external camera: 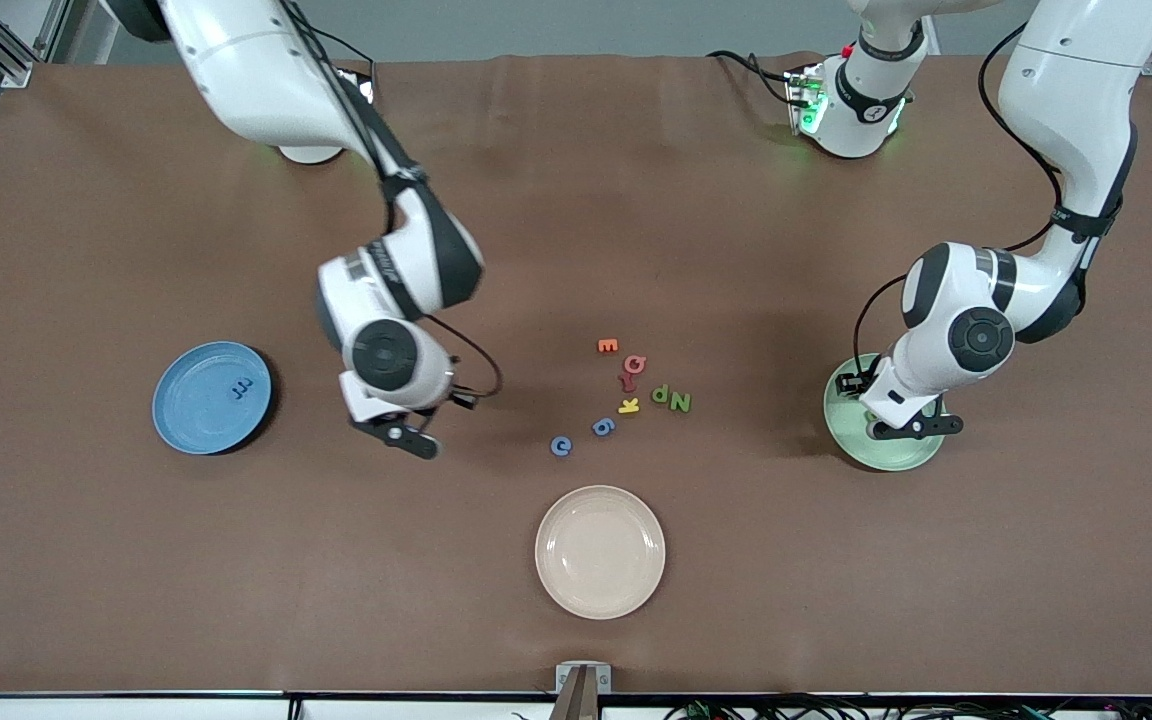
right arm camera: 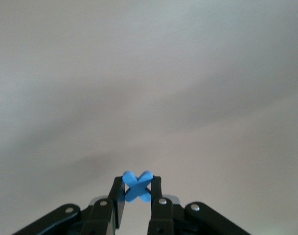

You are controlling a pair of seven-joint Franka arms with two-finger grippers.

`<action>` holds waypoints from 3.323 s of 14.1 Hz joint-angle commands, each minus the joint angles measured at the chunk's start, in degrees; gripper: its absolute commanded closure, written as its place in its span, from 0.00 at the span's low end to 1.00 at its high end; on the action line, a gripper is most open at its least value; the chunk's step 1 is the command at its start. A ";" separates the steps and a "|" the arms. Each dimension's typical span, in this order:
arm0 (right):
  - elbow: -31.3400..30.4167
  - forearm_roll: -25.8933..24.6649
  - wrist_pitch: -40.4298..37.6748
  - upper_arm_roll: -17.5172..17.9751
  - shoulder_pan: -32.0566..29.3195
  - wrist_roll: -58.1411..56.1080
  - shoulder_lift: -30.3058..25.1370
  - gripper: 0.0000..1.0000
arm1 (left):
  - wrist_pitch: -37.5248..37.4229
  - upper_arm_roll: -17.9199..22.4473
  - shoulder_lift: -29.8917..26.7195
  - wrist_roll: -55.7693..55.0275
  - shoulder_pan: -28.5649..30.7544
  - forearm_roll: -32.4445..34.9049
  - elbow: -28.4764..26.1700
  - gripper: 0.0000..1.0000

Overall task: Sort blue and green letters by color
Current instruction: 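Release the c on the green plate while the right gripper drops x on blue plate, then return the left gripper to the green N while the right gripper returns to letters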

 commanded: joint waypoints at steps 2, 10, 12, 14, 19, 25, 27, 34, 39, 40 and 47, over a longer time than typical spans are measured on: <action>-20.77 -2.23 6.06 1.05 -8.06 -15.55 -14.13 1.00 | -1.23 -1.50 -3.78 0.14 0.50 1.20 -1.25 0.35; -32.56 -5.05 15.29 1.05 -21.32 -36.90 -18.90 0.99 | -1.68 -8.10 0.07 -10.23 -3.79 0.50 4.98 0.33; -32.57 -5.05 15.65 1.14 -25.54 -43.50 -18.55 0.98 | -1.68 -8.10 2.44 -13.03 -6.60 0.50 7.79 0.33; -31.96 -5.14 15.74 1.05 -28.27 -47.55 -18.37 0.87 | -1.51 -8.01 4.64 -15.33 -9.07 0.68 10.52 0.33; -29.76 -5.23 15.39 1.05 -30.48 -51.44 -17.67 0.00 | -0.28 -8.01 8.42 -15.60 -12.76 1.29 14.04 0.28; -27.13 -4.79 15.04 1.58 -21.90 -38.04 -17.58 0.00 | 0.69 -7.92 11.85 -15.51 -15.93 1.29 16.42 0.24; -24.50 -4.35 14.95 1.58 -15.14 -26.97 -17.06 0.00 | 1.13 -7.66 12.47 -15.51 -17.16 1.29 16.42 0.24; -5.26 -2.86 12.92 1.66 1.58 3.81 -3.45 0.00 | 3.94 -7.22 14.14 -15.86 -18.31 3.92 16.42 0.24; 9.06 -2.15 13.45 1.58 7.40 11.49 7.98 0.00 | 5.35 -6.69 14.67 -15.78 -18.04 4.19 16.42 0.24; 11.53 -2.24 13.54 1.58 7.83 11.06 9.82 0.00 | 5.61 -6.26 14.85 -15.78 -18.30 4.19 16.42 0.24; 18.22 -3.21 20.92 1.49 11.53 10.44 19.85 0.00 | 5.61 -6.16 15.37 -15.86 -18.39 4.11 16.51 0.24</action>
